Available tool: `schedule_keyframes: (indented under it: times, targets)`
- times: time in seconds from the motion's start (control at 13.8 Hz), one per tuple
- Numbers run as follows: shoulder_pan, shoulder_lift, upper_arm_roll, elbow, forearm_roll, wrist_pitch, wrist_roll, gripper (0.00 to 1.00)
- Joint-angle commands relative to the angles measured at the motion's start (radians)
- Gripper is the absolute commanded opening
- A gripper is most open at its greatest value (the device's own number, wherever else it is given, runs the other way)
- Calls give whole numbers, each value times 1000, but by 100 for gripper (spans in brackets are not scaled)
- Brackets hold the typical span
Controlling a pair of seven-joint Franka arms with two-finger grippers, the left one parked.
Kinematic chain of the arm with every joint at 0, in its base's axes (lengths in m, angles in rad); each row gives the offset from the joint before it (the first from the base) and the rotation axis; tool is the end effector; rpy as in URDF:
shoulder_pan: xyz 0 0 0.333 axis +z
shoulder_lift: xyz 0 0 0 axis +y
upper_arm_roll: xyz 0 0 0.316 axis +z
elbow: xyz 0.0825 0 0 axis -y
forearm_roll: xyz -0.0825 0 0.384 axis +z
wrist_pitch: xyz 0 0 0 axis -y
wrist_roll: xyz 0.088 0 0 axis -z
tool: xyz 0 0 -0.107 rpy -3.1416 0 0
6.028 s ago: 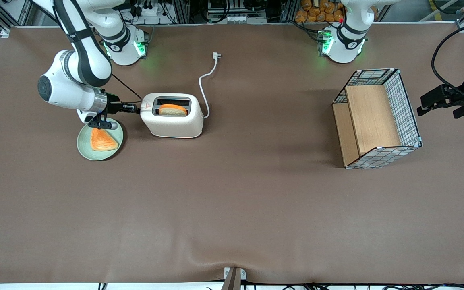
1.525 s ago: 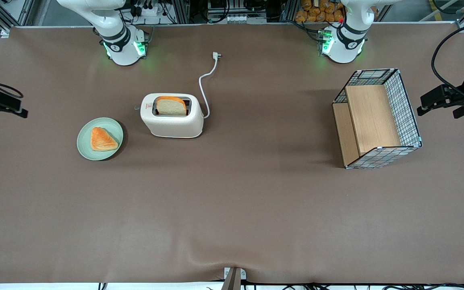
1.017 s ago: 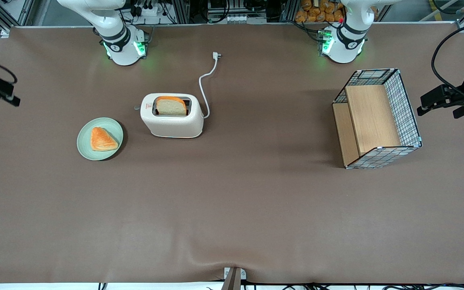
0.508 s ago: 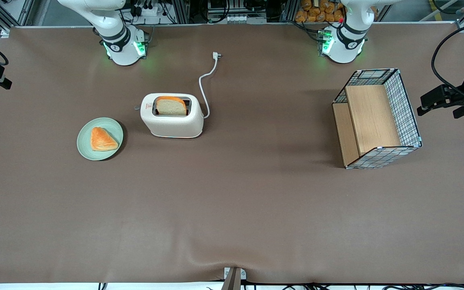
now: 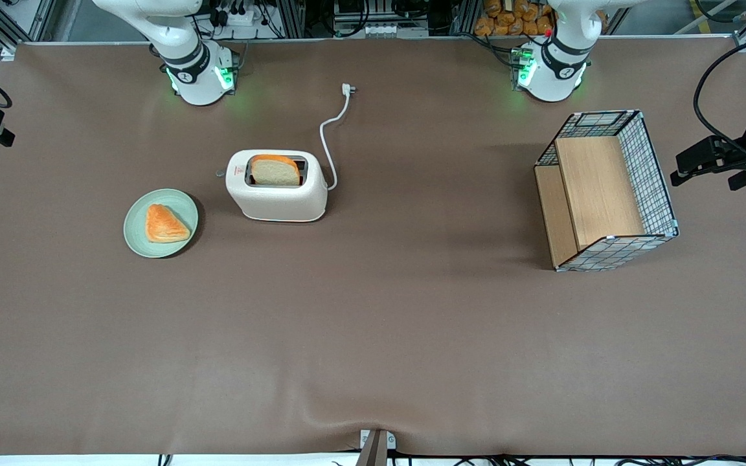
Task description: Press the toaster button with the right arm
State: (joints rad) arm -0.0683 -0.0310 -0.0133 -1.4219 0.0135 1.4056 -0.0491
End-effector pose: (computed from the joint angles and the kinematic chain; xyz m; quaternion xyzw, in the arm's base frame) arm 0.5236 -0.0413 0.6956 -0.9998 0.0151 -0.0078 0.0064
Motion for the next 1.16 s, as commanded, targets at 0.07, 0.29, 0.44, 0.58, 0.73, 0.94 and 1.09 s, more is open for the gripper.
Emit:
schedule_keyframes:
  times: [0.07, 0.29, 0.44, 0.58, 0.73, 0.94, 1.09]
  targets:
    - [-5, -13, 12, -5, -26, 1, 9, 100]
    - [-5, -13, 10, -5, -27, 0, 9, 100]
    - [-2, -15, 12, -3, -29, 0, 17, 100]
    - [-7, -13, 10, -3, -26, 0, 20, 100]
    - [-4, -13, 12, -3, -12, -3, 21, 100]
    - [-4, -12, 12, -5, -9, 0, 21, 100]
    - [-2, -10, 12, -5, -10, 0, 18, 100]
